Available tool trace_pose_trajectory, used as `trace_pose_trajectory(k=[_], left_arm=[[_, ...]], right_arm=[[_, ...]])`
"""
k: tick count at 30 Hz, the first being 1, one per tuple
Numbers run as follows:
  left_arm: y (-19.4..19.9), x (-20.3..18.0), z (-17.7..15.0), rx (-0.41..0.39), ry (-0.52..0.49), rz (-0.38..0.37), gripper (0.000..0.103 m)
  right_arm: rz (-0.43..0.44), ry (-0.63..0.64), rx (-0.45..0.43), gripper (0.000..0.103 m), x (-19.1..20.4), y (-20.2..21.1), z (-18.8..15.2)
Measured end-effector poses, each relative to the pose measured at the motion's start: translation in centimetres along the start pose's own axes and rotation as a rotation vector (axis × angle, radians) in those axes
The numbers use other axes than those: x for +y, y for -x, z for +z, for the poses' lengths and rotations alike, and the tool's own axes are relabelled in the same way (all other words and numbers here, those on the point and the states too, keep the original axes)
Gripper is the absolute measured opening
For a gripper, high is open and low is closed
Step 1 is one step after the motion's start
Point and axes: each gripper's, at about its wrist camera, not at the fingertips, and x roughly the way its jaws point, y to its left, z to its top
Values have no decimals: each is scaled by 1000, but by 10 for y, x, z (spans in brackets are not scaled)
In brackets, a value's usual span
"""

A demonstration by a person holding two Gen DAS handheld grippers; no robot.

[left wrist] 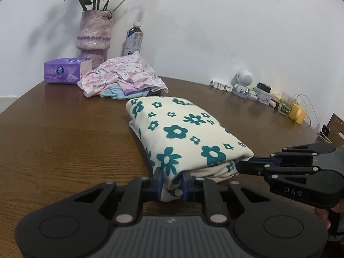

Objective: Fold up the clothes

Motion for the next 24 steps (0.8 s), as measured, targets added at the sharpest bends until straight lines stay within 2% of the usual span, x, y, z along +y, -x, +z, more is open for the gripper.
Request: trace_pose_trajectory(k=[4,6,9,10,12,14,16,18,19,20,21,24], left_arm=[[1,-6,-2,-22,-25,15,20],[-3,-4,-3,-17,-8,16,14],[-4,3,-5,-10,28,15,11],[-4,4,-6,-10,36,14,11],[-2,6,-6,-14,49,13,12],[1,5,-6,-15,53,30,22],[3,3,-8,-24,35,45,24],[1,1,-9,-24,20,43,20],[0,0,-10,-24,14,46,12],[-1,-1,-11,-25,8,51,9],[-2,-2,-12,-26,1,56,8],[-3,-1,-12,-25,3,57,7]], right_arm=[[-36,-4,-1,13,2,-4,1],[-41,8,1,12,5,-6,2],[-46,43,1,2,12,-6,0],[-48,44,1,2,13,-5,0],[-49,43,0,3,13,-4,-1],[-46,27,-6,8,11,-1,-1],[-25,-10,-19,13,6,6,-1],[-18,-27,-18,18,3,5,-1],[-18,-30,-11,18,3,2,-1],[-18,-33,-3,18,3,0,-1],[-18,-36,4,18,3,-3,-1],[-8,-21,16,4,8,-5,-3]])
